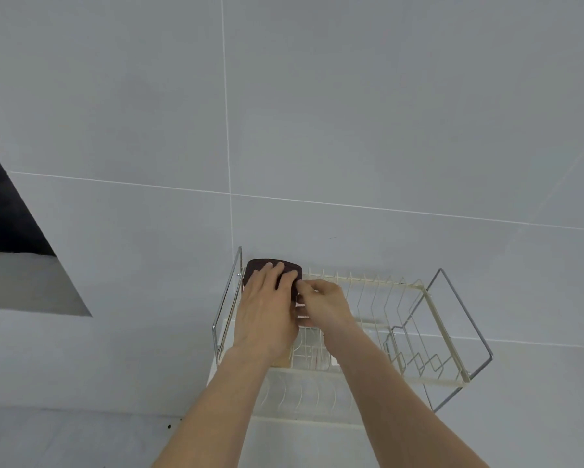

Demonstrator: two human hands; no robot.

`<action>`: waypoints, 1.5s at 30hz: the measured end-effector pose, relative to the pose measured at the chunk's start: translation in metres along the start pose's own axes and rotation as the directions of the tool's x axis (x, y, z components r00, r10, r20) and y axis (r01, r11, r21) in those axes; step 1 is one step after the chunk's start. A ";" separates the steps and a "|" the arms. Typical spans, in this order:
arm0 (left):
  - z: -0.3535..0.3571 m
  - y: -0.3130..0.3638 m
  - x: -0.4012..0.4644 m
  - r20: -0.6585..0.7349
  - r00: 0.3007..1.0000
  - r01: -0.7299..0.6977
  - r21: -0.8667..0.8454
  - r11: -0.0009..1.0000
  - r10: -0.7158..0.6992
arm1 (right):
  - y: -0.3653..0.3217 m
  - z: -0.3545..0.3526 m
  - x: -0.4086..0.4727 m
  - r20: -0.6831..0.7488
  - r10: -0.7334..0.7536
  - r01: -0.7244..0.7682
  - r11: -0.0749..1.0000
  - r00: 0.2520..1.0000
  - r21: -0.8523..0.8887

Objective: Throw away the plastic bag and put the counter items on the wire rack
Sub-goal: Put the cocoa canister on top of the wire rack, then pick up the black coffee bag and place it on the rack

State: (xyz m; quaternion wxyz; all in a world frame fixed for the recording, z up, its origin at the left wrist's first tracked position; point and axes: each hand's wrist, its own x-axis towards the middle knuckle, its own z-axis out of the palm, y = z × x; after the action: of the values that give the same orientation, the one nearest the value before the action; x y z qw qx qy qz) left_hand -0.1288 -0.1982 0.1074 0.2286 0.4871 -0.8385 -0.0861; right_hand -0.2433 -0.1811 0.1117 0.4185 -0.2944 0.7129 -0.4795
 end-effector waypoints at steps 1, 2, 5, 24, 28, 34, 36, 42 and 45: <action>0.003 -0.001 -0.001 0.006 1.000 -0.003 0.013 1.000 0.003 | 0.000 -0.001 -0.001 0.003 0.000 0.000 1.000 1.000 0.003; 0.004 -0.003 -0.002 -0.003 1.000 -0.003 0.016 1.000 0.003 | 0.000 -0.002 -0.002 0.009 -0.005 0.005 1.000 1.000 0.001; 0.003 -0.011 0.000 -0.038 0.999 0.014 0.028 1.000 -0.013 | -0.002 -0.001 -0.006 0.062 -0.022 0.022 1.000 0.998 -0.005; 0.008 0.008 -0.009 -0.219 0.974 0.034 -0.085 0.996 -0.051 | 0.002 -0.022 -0.035 -0.007 -0.103 0.102 0.994 0.995 -0.024; 0.013 0.052 -0.029 -0.241 0.970 -0.015 -0.234 0.972 -0.043 | 0.005 -0.073 -0.052 -0.056 -0.127 0.130 0.991 0.990 0.041; 0.039 0.141 -0.056 -0.105 0.994 -0.025 -0.426 0.904 -0.022 | 0.025 -0.186 -0.084 -0.151 -0.126 0.145 0.982 0.981 0.121; 0.057 0.174 -0.066 -0.030 0.999 0.002 -0.492 0.871 -0.019 | 0.046 -0.231 -0.094 -0.206 -0.104 0.133 0.982 0.973 0.131; 0.110 0.241 -0.113 0.004 1.000 0.022 -0.536 0.844 -0.024 | 0.141 -0.343 -0.122 -0.356 0.084 -0.024 0.985 0.931 0.168; 0.142 0.259 -0.138 0.213 0.977 0.134 -0.551 0.824 -0.017 | 0.206 -0.375 -0.126 -0.435 0.229 -0.181 0.972 0.871 0.149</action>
State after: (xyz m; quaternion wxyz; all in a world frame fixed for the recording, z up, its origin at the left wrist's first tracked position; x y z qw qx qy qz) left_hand -0.3383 0.0409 0.0364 0.2735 0.4201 -0.7744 -0.3862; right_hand -0.5167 0.1618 0.0311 0.3055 -0.0761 0.7918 -0.5234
